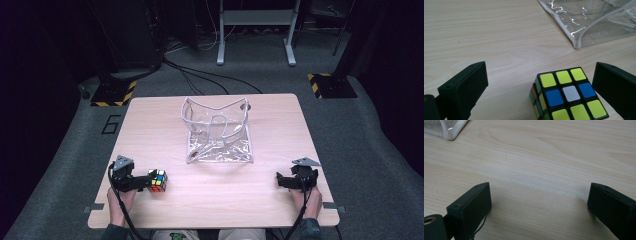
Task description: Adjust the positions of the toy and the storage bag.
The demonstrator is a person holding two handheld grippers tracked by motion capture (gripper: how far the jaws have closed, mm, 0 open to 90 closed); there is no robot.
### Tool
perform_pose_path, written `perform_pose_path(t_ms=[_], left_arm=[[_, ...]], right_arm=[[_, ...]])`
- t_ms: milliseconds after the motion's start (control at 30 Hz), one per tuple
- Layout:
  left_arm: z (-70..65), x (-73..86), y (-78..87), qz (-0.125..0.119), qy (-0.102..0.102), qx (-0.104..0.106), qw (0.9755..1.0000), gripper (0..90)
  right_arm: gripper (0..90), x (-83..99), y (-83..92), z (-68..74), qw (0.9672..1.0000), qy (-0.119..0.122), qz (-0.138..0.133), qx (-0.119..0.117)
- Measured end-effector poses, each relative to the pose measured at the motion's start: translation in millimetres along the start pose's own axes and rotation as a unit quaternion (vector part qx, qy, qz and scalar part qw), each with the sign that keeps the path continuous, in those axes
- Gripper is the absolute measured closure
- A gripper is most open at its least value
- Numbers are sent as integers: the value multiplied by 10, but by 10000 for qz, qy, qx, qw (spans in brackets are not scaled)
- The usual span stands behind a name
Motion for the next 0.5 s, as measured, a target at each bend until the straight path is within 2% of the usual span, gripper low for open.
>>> perform_pose_path(t_ms=[300,500], left_arm=[[-196,103,-79,156,-173,187,9996,3],[-261,197,-128,199,-264,191,9993,6]], right_arm=[[51,6,9,-1,10000,18,27,-14],[56,5,10,0,10000,18,22,-25]])
Point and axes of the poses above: each handheld gripper's, and its own axes: y roughly backward along the jaws, x roughly out of its underside, z roughly to its left, the point moved 7 cm from there along -y, roughly forward along the jaws, and after that the axes turned 12 degrees about -x, right-handed, at the moved point
